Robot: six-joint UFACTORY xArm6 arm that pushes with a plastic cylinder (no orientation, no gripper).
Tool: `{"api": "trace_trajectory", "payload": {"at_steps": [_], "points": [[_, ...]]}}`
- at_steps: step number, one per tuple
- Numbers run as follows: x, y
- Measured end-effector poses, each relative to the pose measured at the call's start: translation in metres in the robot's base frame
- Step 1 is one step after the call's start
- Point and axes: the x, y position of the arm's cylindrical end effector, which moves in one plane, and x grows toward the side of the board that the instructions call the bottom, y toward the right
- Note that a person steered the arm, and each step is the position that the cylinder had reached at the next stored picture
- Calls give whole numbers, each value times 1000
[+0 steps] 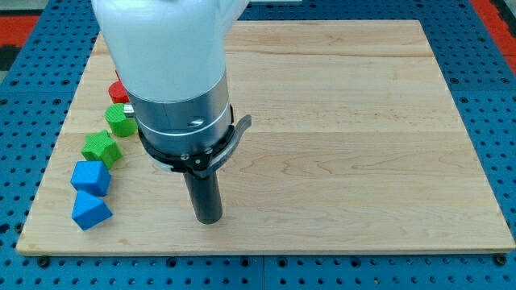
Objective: Move your hand towards the center of the board
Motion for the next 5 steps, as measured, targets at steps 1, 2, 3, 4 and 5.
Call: {"api": "trace_trajectory", "payload": {"at_steps": [1,2,3,4,5], "points": [[-2,-6],[-2,-4],[19,12],[43,-3],[43,-5]]}}
